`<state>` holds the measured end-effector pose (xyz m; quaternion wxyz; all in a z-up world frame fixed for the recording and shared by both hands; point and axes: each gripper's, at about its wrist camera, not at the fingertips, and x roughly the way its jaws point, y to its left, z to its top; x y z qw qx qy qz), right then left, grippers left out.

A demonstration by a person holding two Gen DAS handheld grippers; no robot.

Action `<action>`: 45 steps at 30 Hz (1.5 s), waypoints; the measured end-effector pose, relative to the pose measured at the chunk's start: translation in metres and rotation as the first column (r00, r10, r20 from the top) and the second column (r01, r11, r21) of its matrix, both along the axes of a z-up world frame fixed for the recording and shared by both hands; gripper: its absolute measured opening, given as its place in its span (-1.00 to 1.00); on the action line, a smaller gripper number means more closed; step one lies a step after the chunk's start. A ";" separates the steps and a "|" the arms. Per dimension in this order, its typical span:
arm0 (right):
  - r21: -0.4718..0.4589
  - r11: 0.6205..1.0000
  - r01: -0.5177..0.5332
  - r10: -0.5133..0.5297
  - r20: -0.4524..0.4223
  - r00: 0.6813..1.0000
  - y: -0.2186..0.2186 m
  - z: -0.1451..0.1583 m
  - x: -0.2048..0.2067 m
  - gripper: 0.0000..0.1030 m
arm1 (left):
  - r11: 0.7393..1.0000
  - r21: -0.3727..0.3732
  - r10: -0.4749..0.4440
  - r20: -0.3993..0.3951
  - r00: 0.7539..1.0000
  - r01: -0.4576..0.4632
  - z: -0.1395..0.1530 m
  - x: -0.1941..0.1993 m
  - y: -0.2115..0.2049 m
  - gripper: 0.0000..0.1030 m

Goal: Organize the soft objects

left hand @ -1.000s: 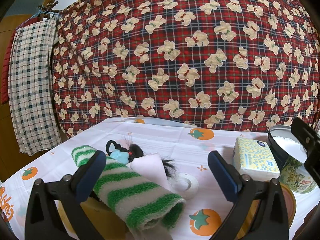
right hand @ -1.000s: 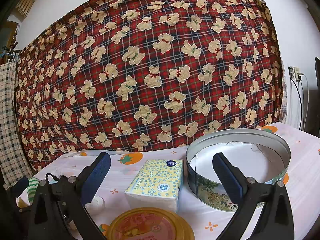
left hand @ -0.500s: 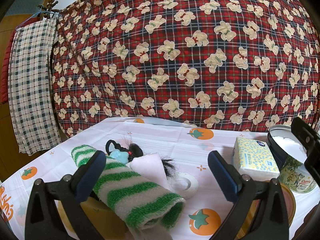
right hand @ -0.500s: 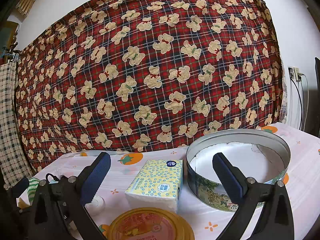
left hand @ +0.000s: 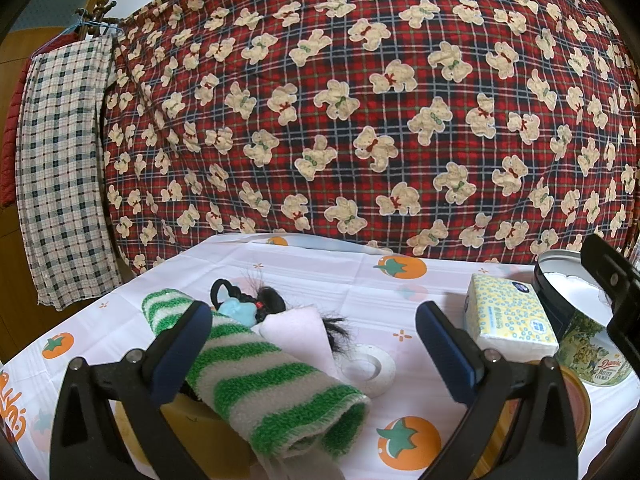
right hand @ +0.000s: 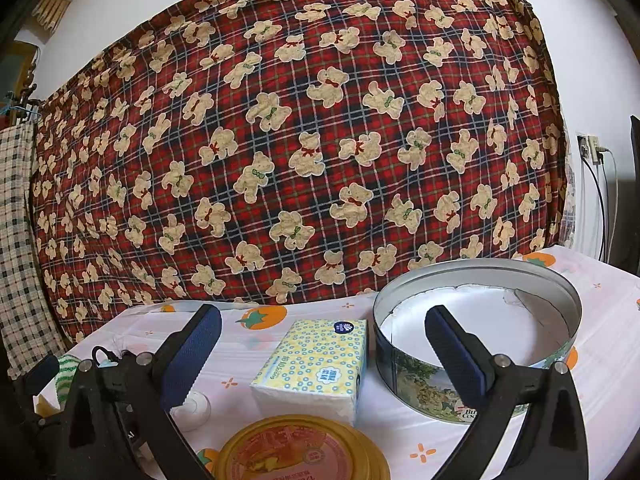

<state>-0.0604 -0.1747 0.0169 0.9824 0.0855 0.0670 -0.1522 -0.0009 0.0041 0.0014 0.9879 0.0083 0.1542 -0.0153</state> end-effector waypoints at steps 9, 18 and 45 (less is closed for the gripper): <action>-0.020 1.000 -0.009 0.009 0.002 1.000 0.006 -0.001 0.002 0.99 | 1.000 -0.007 -0.010 -0.004 1.000 0.010 -0.001 -0.005 -0.004 1.00; -0.057 0.998 -0.037 0.037 0.004 0.999 0.012 -0.002 0.003 0.99 | 1.000 -0.031 -0.004 -0.042 0.999 0.002 -0.004 -0.016 0.007 1.00; -0.067 0.731 -0.679 0.644 -0.261 0.719 0.163 -0.011 0.062 0.69 | 0.955 -0.186 0.189 -0.224 0.956 -0.233 -0.030 -0.047 0.168 0.99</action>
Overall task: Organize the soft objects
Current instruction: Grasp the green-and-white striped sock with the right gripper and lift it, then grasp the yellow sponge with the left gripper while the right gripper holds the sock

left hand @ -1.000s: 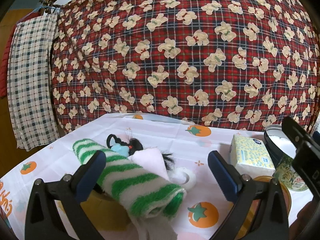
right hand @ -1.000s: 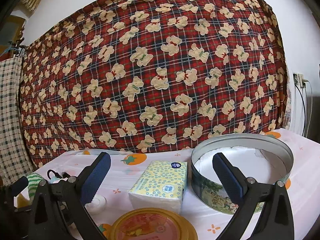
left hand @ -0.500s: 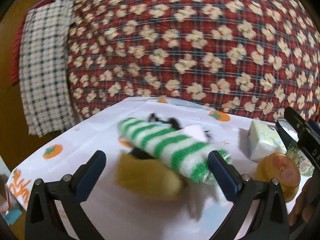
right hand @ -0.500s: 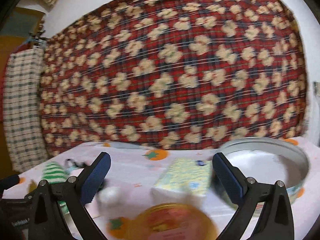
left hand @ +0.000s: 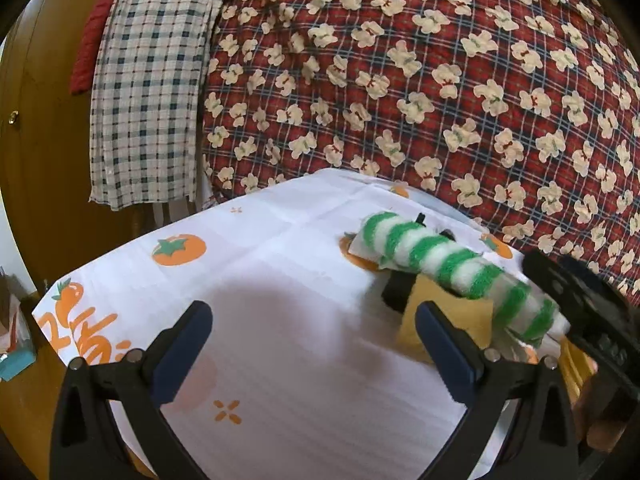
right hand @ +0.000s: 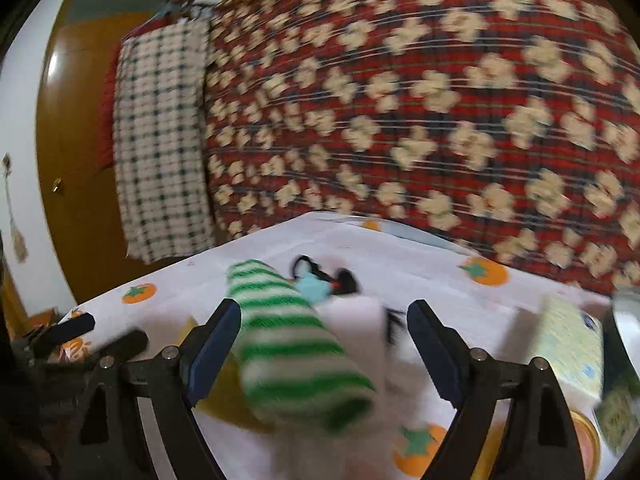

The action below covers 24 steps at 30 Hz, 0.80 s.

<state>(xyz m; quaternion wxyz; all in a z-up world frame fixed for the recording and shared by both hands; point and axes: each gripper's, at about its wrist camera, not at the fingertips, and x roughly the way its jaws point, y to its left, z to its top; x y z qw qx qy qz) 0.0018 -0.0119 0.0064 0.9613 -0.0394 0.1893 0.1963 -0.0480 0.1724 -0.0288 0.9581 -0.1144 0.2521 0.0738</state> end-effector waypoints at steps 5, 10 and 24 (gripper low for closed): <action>-0.054 0.997 -0.063 0.055 -0.133 0.990 0.034 -0.002 0.043 0.69 | 0.999 0.034 -0.025 0.009 1.000 0.025 0.001 -0.006 -0.003 0.99; -0.076 0.993 -0.090 0.060 -0.333 0.941 0.046 -0.032 0.080 0.69 | 0.997 0.054 -0.050 -0.003 0.999 0.050 -0.001 -0.005 -0.007 0.99; 0.328 0.934 -0.143 0.181 -0.086 0.980 -0.044 0.015 -0.005 -0.21 | 0.982 0.060 -0.182 0.017 0.983 0.181 -0.001 -0.002 -0.041 0.99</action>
